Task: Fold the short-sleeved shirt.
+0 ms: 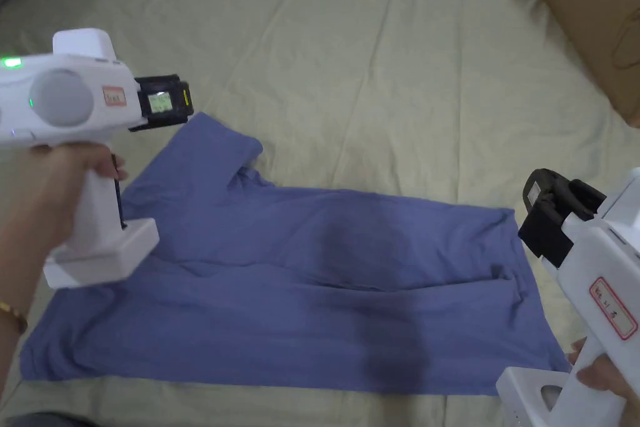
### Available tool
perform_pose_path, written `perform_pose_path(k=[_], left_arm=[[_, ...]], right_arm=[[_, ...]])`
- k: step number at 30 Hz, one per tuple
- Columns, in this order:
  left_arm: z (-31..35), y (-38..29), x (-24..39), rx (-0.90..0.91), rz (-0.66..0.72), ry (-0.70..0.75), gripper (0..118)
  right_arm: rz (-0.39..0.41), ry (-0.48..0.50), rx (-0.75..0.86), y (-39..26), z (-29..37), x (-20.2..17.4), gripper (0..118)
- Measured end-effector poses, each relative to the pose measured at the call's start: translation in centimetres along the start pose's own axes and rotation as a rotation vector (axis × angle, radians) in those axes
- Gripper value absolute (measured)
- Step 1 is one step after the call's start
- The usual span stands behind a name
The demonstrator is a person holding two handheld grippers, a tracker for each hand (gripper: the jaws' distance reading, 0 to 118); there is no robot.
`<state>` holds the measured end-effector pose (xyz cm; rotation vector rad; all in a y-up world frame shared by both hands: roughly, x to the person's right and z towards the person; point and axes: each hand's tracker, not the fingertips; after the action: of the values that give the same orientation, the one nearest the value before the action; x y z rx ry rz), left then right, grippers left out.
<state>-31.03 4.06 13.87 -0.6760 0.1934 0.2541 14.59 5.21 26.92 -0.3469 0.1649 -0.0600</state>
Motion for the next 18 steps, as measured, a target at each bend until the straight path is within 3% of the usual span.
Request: perform_pose_path(k=[7, 10, 14, 16, 17, 18], left_arm=[[-11.6, 0.1, -1.2, -0.391, -0.176, 0.115, 118], [-14.7, -1.5, -1.4, -0.476, -0.258, 0.171, 118], [-15.7, -3.3, -1.9, -0.520, -0.210, 0.197, 111], [-15.7, -3.8, -2.2, -0.529, -0.179, 0.211, 97], [-15.7, -3.9, -2.5, -0.520, -0.171, 0.224, 78], [-15.6, -4.0, -2.8, -0.508, -0.146, 0.215, 49]], right_arm=[[0.022, 0.001, -0.063, -0.1, -3.7, 0.1, 0], [0.014, -0.004, -0.089, -0.7, -4.9, 0.3, 0], [0.010, -0.004, -0.120, -1.6, -5.8, 0.1, 0], [0.012, 0.000, -0.131, -1.9, -5.9, 0.0, 0], [0.012, 0.002, -0.136, -2.0, -5.9, -0.1, 0], [0.016, 0.005, -0.140, -2.2, -5.9, -0.2, 0]])
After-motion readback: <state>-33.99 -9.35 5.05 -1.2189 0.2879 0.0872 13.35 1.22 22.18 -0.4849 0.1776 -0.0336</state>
